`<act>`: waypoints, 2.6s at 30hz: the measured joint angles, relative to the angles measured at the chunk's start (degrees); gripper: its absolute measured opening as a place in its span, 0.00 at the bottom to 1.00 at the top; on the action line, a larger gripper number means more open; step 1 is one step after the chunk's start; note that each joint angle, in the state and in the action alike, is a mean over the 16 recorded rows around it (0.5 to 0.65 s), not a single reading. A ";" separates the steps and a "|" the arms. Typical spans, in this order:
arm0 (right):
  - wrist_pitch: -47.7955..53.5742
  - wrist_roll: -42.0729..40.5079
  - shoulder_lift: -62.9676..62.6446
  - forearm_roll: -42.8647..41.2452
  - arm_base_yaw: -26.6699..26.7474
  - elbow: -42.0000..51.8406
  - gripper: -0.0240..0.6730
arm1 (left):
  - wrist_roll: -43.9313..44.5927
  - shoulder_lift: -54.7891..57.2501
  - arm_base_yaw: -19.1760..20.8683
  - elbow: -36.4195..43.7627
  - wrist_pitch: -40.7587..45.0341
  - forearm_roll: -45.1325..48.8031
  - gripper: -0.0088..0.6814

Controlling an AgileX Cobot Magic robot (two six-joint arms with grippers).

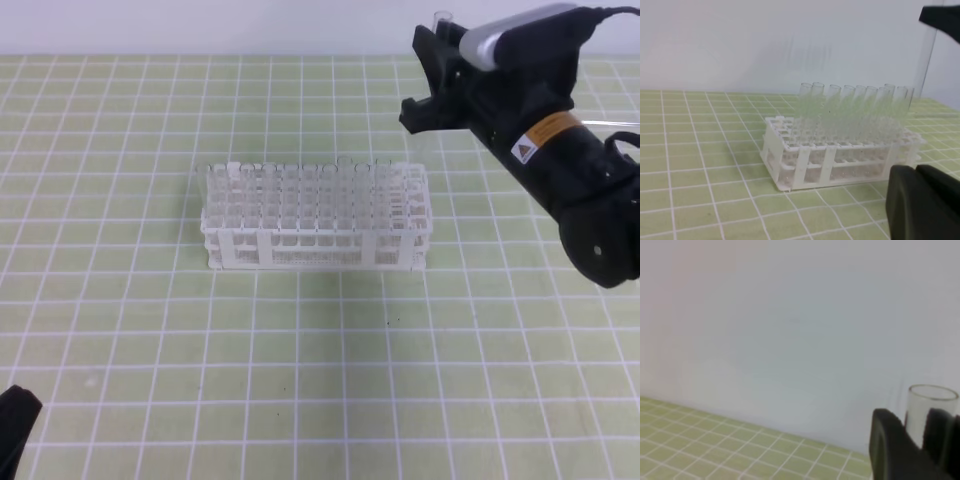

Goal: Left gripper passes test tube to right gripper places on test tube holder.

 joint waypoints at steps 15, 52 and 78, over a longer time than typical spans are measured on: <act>-1.47 4.16 6.82 -3.81 0.00 -1.60 0.17 | 0.00 -0.10 0.00 -0.12 0.05 0.01 0.01; -1.28 7.37 8.72 -7.45 0.00 -1.78 0.17 | 0.00 -0.10 0.00 -0.18 0.10 0.00 0.01; -4.18 7.57 6.91 -7.27 -0.04 2.58 0.17 | 0.00 -0.10 0.00 -0.18 0.05 -1.11 0.01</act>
